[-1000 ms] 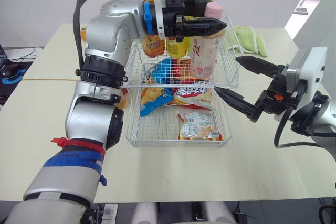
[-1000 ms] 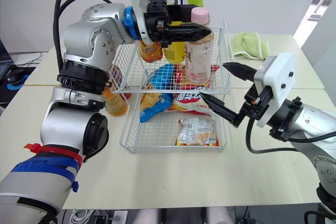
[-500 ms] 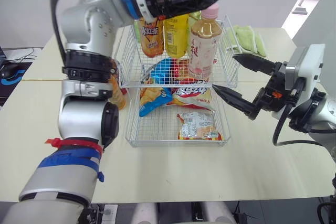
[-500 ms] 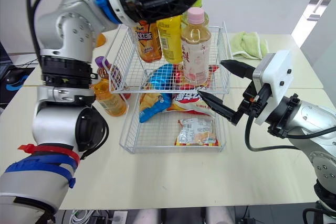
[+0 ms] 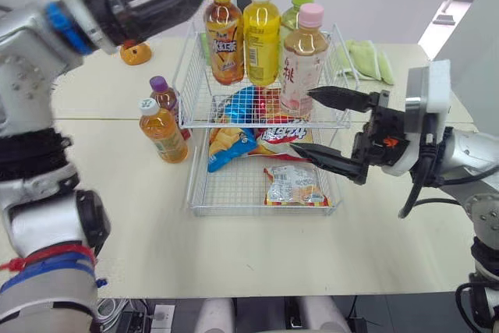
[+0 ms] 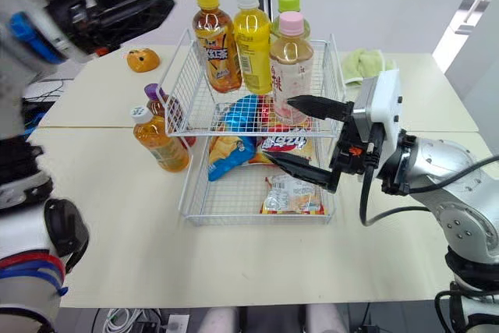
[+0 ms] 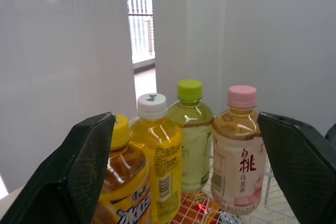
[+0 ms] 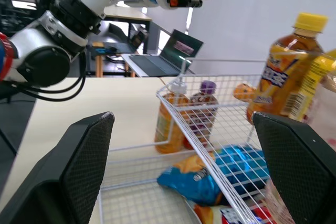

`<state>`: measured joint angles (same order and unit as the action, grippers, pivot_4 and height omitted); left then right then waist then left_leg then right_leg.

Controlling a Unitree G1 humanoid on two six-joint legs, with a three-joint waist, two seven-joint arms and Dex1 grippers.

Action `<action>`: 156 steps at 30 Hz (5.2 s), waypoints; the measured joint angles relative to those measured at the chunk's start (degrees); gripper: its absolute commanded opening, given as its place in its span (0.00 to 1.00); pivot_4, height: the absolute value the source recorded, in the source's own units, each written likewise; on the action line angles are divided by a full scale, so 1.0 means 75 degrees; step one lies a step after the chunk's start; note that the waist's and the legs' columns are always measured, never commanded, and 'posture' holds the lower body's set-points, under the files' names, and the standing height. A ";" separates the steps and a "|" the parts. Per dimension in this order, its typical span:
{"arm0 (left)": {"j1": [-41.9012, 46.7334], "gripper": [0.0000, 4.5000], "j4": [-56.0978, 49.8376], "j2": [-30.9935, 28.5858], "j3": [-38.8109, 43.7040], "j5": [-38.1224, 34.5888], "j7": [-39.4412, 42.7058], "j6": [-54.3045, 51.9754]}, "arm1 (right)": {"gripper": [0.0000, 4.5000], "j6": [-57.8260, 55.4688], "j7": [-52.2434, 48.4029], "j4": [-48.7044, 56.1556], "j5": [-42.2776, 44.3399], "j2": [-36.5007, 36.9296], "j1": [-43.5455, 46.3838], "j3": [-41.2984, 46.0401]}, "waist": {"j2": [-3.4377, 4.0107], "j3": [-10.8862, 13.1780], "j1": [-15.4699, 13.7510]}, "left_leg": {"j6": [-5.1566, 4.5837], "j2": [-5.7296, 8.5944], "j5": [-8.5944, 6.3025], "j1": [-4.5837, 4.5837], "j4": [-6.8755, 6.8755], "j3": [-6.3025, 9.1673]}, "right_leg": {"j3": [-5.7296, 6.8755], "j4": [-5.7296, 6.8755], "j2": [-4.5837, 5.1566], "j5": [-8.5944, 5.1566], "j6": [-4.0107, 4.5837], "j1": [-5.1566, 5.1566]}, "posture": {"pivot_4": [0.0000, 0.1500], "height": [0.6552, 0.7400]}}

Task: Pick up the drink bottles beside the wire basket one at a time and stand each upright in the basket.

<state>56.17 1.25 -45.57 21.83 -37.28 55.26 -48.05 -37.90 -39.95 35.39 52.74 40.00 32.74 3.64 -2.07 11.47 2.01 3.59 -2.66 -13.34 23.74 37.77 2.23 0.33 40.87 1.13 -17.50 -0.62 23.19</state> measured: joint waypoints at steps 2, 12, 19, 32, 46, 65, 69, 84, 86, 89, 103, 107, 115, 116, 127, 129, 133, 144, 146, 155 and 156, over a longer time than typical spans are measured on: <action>-0.0705 0.99 -0.0433 -0.0111 0.0538 -0.0130 -0.0400 -0.0226 | 1.00 0.0055 -0.0277 -0.0220 -0.0038 -0.0110 0.0125 -0.0205 | -0.0002 0.0001 -0.0024 | 0.0000 -0.0005 0.0000 0.0004 0.0017 0.0013 | 0.0015 0.0011 -0.0006 0.0001 0.0001 -0.0001 | 1.00 1.00; -0.5667 0.99 -0.2634 0.0298 0.4075 -0.0614 -0.1543 -0.0630 | 1.00 0.0642 -0.1543 -0.1488 -0.0722 -0.0938 0.0930 -0.0986 | -0.0003 -0.0002 -0.0041 | 0.0001 -0.0007 0.0000 -0.0006 0.0016 0.0010 | 0.0009 0.0016 0.0006 0.0004 0.0007 -0.0005 | 1.00 1.00; -0.8593 0.99 -0.4003 0.2043 0.5024 -0.1035 -0.1962 -0.0213 | 1.00 0.0872 -0.1939 -0.1921 -0.1077 -0.1334 0.1225 -0.1127 | -0.0016 -0.0010 -0.0116 | 0.0002 -0.0007 0.0000 -0.0008 0.0019 0.0035 | 0.0006 0.0012 0.0007 0.0012 0.0020 -0.0020 | 1.00 1.00; -0.9396 0.99 -0.4873 0.2320 0.4473 -0.1920 -0.3012 0.0538 | 1.00 0.0979 -0.2144 -0.2232 -0.1503 -0.1531 0.1300 -0.1130 | -0.0013 -0.0008 -0.0136 | 0.0002 -0.0010 -0.0003 -0.0121 -0.0004 0.0041 | 0.0009 -0.0008 -0.0009 0.0005 0.0040 -0.0133 | 1.00 1.00; -0.7131 0.99 -0.3867 0.1160 0.2117 -0.0975 -0.3841 0.1327 | 1.00 0.0958 -0.1842 -0.1977 -0.1593 -0.1447 0.1177 -0.0989 | -0.0011 -0.0007 -0.0148 | 0.0002 -0.0008 -0.0002 -0.0117 -0.0016 0.0038 | 0.0016 -0.0015 -0.0011 0.0005 0.0039 -0.0127 | 1.00 1.00; -0.4698 0.99 -0.0821 0.1259 -0.0266 0.1071 -0.3798 0.2691 | 1.00 0.0629 -0.1316 -0.1524 -0.1588 -0.1159 0.1018 -0.0865 | -0.0012 -0.0006 -0.0130 | 0.0004 -0.0009 -0.0001 -0.0102 -0.0121 0.0022 | 0.0029 -0.0126 -0.0005 0.0007 0.0031 -0.0120 | 1.00 1.00; -0.4499 0.99 -0.0500 0.1321 -0.0437 0.1254 -0.3750 0.2860 | 1.00 0.0571 -0.1279 -0.1523 -0.1577 -0.1134 0.1018 -0.0858 | -0.0012 -0.0006 -0.0130 | 0.0004 -0.0009 -0.0002 -0.0104 -0.0121 0.0019 | 0.0030 -0.0126 -0.0005 0.0009 0.0029 -0.0120 | 1.00 1.00; -0.4446 0.86 -0.0377 0.1396 -0.0482 0.1313 -0.3431 0.3169 | 1.00 0.0371 -0.1019 -0.1277 -0.1474 -0.1064 0.1017 -0.0721 | -0.0012 -0.0006 -0.0127 | 0.0004 -0.0009 -0.0001 -0.0104 -0.0120 0.0019 | 0.0029 -0.0125 -0.0005 0.0009 0.0029 -0.0120 | 1.00 1.00; -0.4446 0.72 -0.0371 0.1397 -0.0483 0.1331 -0.3434 0.3170 | 1.00 0.0340 -0.0996 -0.1269 -0.1473 -0.1064 0.1017 -0.0721 | -0.0012 -0.0006 -0.0128 | 0.0004 -0.0009 -0.0002 -0.0104 -0.0120 0.0019 | 0.0029 -0.0125 -0.0005 0.0009 0.0029 -0.0120 | 1.00 1.00; -0.4443 0.50 -0.0362 0.1401 -0.0483 0.1349 -0.3421 0.3178 | 1.00 0.0331 -0.0993 -0.1224 -0.1466 -0.1064 0.1014 -0.0721 | -0.0012 -0.0006 -0.0128 | 0.0004 -0.0009 -0.0002 -0.0105 -0.0120 0.0020 | 0.0029 -0.0125 -0.0005 0.0009 0.0029 -0.0120 | 1.00 1.00; -0.4406 0.30 -0.0306 0.1324 -0.0462 0.1388 -0.3247 0.3258 | 1.00 0.0345 -0.1001 -0.1220 -0.1472 -0.1102 0.0943 -0.0723 | -0.0012 -0.0006 -0.0127 | 0.0004 -0.0009 -0.0001 -0.0107 -0.0120 0.0020 | 0.0030 -0.0123 -0.0005 0.0009 0.0028 -0.0121 | 1.00 1.00; -0.4619 0.30 -0.0331 0.0891 -0.0079 0.0950 -0.2817 0.2868 | 1.00 0.0365 -0.1019 -0.1237 -0.1480 -0.1129 0.0941 -0.0723 | -0.0012 -0.0005 -0.0042 | 0.0004 -0.0012 -0.0002 -0.0105 -0.0124 0.0018 | 0.0030 -0.0124 -0.0006 0.0009 0.0028 -0.0117 | 1.00 1.00; -0.4917 0.30 -0.0994 -0.0566 0.1217 -0.0805 -0.1579 0.1272 | 1.00 0.0435 -0.1182 -0.1402 -0.1464 -0.1259 0.0961 -0.0717 | -0.0013 0.0001 -0.0044 | 0.0005 -0.0012 -0.0002 -0.0099 -0.0129 0.0020 | 0.0031 -0.0133 -0.0004 0.0008 0.0027 -0.0115 | 1.00 1.00; -0.4933 0.30 -0.1075 -0.0792 0.1407 -0.1051 -0.1445 0.1051 | 1.00 0.0464 -0.1198 -0.1423 -0.1465 -0.1306 0.0967 -0.0720 | -0.0013 0.0001 -0.0043 | 0.0005 -0.0012 -0.0002 -0.0100 -0.0129 0.0020 | 0.0030 -0.0132 -0.0004 0.0007 0.0026 -0.0115 | 1.00 1.00; -0.3481 0.30 -0.0336 -0.3420 0.1929 -0.2182 -0.0332 -0.0571 | 1.00 0.0661 -0.1327 -0.1482 -0.1489 -0.1514 0.0974 -0.0726 | -0.0018 0.0011 -0.0058 | 0.0005 -0.0009 -0.0003 -0.0100 -0.0131 0.0016 | 0.0037 -0.0135 -0.0008 0.0003 0.0020 -0.0113 | 1.00 1.00; -0.2867 0.30 -0.0163 -0.3765 0.1842 -0.2307 -0.0162 -0.0637 | 1.00 0.0665 -0.1324 -0.1488 -0.1484 -0.1517 0.0963 -0.0716 | -0.0015 0.0013 -0.0053 | 0.0006 -0.0007 -0.0004 -0.0104 -0.0137 0.0006 | 0.0029 -0.0136 -0.0005 0.0001 0.0016 -0.0112 | 1.00 1.00; -0.0955 0.30 0.0330 -0.3862 0.0495 -0.2484 0.0164 -0.0790 | 1.00 0.0661 -0.1282 -0.1467 -0.1472 -0.1453 0.0891 -0.0614 | -0.0016 0.0016 -0.0114 | 0.0007 -0.0007 -0.0004 -0.0099 -0.0131 0.0015 | 0.0040 -0.0129 -0.0009 -0.0007 0.0003 -0.0112 | 1.00 1.00; 0.2212 0.30 0.1406 -0.1531 -0.2005 -0.1720 0.0988 -0.0656 | 1.00 0.0434 -0.0504 -0.0640 -0.1469 -0.0854 0.0286 -0.0156 | -0.0013 0.0020 -0.0098 | 0.0007 -0.0003 -0.0004 -0.0093 -0.0125 0.0007 | 0.0029 -0.0126 -0.0010 -0.0004 0.0008 -0.0106 | 1.00 1.00; 0.2272 0.30 0.1609 -0.1059 -0.2174 -0.1486 0.1101 -0.0464 | 1.00 0.0302 -0.0305 -0.0423 -0.1461 -0.0726 0.0151 -0.0033 | -0.0013 0.0020 -0.0065 | 0.0007 -0.0004 -0.0003 -0.0092 -0.0125 0.0006 | 0.0029 -0.0126 -0.0010 -0.0004 0.0008 -0.0106 | 1.00 1.00; 0.2257 0.30 0.2140 0.0402 -0.2894 -0.0049 0.1572 0.1050 | 1.00 -0.0147 0.0559 0.0400 -0.1291 -0.0474 -0.0436 0.0360 | -0.0009 0.0022 -0.0029 | 0.0007 -0.0002 -0.0003 -0.0088 -0.0126 -0.0003 | 0.0018 -0.0126 -0.0008 -0.0004 0.0009 -0.0099 | 1.00 1.00; 0.2235 0.30 0.2182 0.0546 -0.2952 0.0092 0.1610 0.1235 | 1.00 -0.0194 0.0670 0.0496 -0.1227 -0.0448 -0.0494 0.0435 | -0.0009 0.0022 -0.0038 | 0.0007 -0.0003 -0.0003 -0.0086 -0.0125 0.0000 | 0.0022 -0.0127 -0.0009 -0.0004 0.0008 -0.0099 | 1.00 1.00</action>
<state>72.93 17.62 -41.47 -0.31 -36.60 67.34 -38.79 -39.35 -34.92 39.11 43.53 36.64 29.03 6.90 -2.14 11.64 1.72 3.65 -2.68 -13.37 23.09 36.83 2.23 0.49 39.92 1.07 -17.53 -0.56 22.45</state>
